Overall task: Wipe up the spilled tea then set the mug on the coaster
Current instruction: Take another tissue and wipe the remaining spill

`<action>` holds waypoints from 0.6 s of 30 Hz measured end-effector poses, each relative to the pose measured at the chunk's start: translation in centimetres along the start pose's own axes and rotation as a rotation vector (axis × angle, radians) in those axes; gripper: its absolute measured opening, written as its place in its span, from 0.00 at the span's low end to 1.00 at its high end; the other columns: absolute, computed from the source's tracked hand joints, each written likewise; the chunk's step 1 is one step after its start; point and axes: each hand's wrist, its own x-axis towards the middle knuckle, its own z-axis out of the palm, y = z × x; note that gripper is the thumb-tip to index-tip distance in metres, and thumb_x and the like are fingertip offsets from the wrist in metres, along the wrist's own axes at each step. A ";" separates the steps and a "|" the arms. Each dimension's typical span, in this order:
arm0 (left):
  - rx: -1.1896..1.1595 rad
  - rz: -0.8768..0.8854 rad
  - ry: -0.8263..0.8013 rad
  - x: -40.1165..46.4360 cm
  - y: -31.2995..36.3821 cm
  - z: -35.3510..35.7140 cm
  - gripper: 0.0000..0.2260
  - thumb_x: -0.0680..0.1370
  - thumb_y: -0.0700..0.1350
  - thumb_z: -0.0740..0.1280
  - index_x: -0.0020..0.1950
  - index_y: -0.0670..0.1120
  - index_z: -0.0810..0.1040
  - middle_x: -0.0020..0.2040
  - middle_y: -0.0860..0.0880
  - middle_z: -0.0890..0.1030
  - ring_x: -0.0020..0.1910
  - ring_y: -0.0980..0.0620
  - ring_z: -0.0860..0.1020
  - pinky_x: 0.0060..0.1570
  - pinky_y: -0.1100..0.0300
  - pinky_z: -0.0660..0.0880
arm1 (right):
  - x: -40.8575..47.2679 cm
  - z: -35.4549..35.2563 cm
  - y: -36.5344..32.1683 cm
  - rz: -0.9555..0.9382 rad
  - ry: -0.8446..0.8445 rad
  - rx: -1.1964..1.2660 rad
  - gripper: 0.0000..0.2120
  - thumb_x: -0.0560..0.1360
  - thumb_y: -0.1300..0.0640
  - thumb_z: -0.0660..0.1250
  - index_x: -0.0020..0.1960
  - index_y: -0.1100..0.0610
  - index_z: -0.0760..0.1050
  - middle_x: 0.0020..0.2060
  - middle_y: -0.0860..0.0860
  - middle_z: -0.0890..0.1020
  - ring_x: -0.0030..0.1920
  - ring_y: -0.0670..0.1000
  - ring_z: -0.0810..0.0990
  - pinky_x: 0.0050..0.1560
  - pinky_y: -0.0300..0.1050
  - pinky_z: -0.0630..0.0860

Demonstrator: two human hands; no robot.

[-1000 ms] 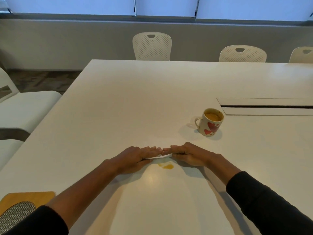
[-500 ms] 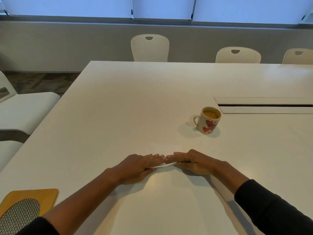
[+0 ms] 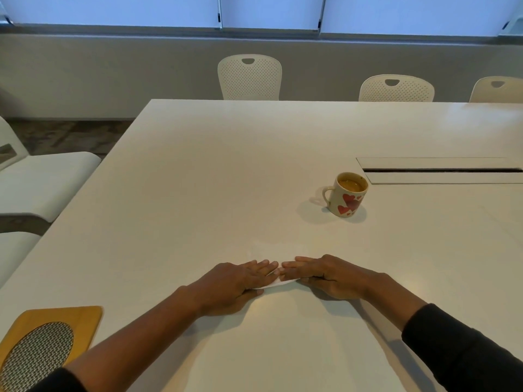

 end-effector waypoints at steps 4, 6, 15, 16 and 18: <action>0.029 0.005 0.008 -0.3 0.4 0.5 0.24 0.87 0.52 0.50 0.84 0.59 0.50 0.84 0.61 0.50 0.82 0.62 0.48 0.81 0.58 0.57 | -0.6 0.2 -0.6 -0.044 0.011 -0.126 0.24 0.89 0.56 0.56 0.81 0.35 0.64 0.81 0.30 0.62 0.83 0.41 0.58 0.83 0.51 0.63; 0.036 0.013 0.017 -0.5 0.7 0.7 0.24 0.88 0.52 0.48 0.84 0.57 0.49 0.84 0.60 0.48 0.83 0.61 0.47 0.82 0.58 0.53 | -0.8 0.5 -0.5 -0.105 0.029 -0.178 0.27 0.88 0.62 0.57 0.82 0.40 0.63 0.82 0.35 0.62 0.83 0.42 0.60 0.83 0.52 0.62; 0.022 -0.018 -0.056 -1.1 2.1 -0.4 0.24 0.88 0.51 0.50 0.84 0.59 0.48 0.83 0.60 0.47 0.82 0.60 0.46 0.81 0.57 0.57 | -1.2 0.2 -1.6 -0.031 0.013 -0.173 0.30 0.87 0.63 0.58 0.81 0.36 0.65 0.81 0.33 0.63 0.82 0.39 0.58 0.81 0.47 0.66; 0.028 -0.016 -0.080 -1.3 2.4 -0.6 0.24 0.88 0.51 0.50 0.84 0.60 0.48 0.83 0.60 0.47 0.82 0.59 0.48 0.80 0.56 0.60 | -1.4 0.0 -1.9 -0.006 -0.006 -0.164 0.30 0.86 0.64 0.59 0.80 0.36 0.66 0.80 0.34 0.66 0.81 0.43 0.63 0.78 0.51 0.70; 0.042 -0.015 -0.137 -1.5 3.1 -1.3 0.24 0.87 0.52 0.49 0.83 0.62 0.48 0.83 0.61 0.50 0.82 0.57 0.53 0.76 0.55 0.64 | -1.5 -0.4 -2.6 0.028 -0.031 -0.101 0.28 0.85 0.64 0.59 0.78 0.38 0.71 0.73 0.36 0.77 0.72 0.46 0.78 0.72 0.53 0.75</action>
